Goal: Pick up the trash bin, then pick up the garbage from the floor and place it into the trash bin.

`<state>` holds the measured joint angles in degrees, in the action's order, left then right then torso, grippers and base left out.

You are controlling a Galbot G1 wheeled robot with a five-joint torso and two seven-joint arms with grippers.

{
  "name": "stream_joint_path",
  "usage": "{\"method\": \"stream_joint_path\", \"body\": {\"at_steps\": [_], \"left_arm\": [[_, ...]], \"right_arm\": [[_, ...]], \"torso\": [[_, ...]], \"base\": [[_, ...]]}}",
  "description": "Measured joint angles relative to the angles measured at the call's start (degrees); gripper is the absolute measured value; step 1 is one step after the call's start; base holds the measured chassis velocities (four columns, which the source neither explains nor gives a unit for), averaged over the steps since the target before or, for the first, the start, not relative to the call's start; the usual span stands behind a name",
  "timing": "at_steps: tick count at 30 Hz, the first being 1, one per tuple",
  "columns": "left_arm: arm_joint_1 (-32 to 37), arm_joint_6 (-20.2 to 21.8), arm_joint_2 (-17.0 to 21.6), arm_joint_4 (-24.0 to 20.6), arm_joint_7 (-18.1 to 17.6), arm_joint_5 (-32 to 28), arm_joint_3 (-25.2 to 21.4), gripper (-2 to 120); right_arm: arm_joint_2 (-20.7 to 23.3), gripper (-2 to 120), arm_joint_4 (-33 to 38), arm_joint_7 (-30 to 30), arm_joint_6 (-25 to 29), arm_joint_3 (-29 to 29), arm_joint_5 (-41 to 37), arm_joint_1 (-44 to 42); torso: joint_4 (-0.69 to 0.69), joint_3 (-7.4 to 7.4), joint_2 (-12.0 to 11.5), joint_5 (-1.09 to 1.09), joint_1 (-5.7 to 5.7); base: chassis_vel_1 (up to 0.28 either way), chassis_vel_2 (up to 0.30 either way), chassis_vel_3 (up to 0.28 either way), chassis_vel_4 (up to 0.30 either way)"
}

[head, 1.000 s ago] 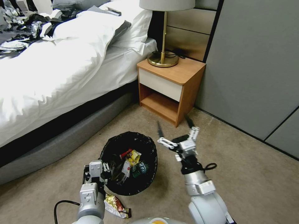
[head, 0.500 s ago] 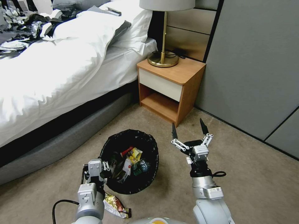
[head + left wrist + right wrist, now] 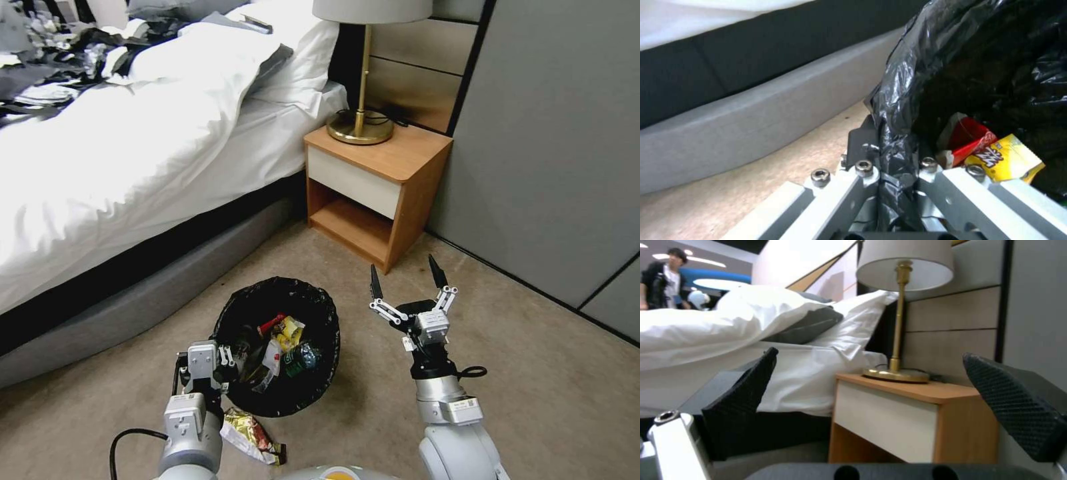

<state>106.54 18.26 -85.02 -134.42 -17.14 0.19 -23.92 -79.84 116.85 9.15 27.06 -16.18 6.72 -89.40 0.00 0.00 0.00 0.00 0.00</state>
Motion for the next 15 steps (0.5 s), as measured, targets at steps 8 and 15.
{"method": "stream_joint_path", "body": {"at_steps": [8,15], "left_arm": [[-0.01,0.27,0.01,-0.30,0.00,-0.02,-0.04,0],[0.16,0.39,-0.02,-0.88,0.00,-0.02,-0.11,0]], "right_arm": [[-0.11,100,-0.16,0.90,-0.94,-0.02,-0.02,0.36],[0.07,100,-0.19,0.76,-1.09,-0.03,0.14,0.39]], "torso": [[0.00,0.00,0.00,0.00,0.00],[0.01,0.00,0.00,0.00,0.00]], "base": [[0.080,0.089,0.097,0.081],[0.113,0.119,0.124,0.108]]}}
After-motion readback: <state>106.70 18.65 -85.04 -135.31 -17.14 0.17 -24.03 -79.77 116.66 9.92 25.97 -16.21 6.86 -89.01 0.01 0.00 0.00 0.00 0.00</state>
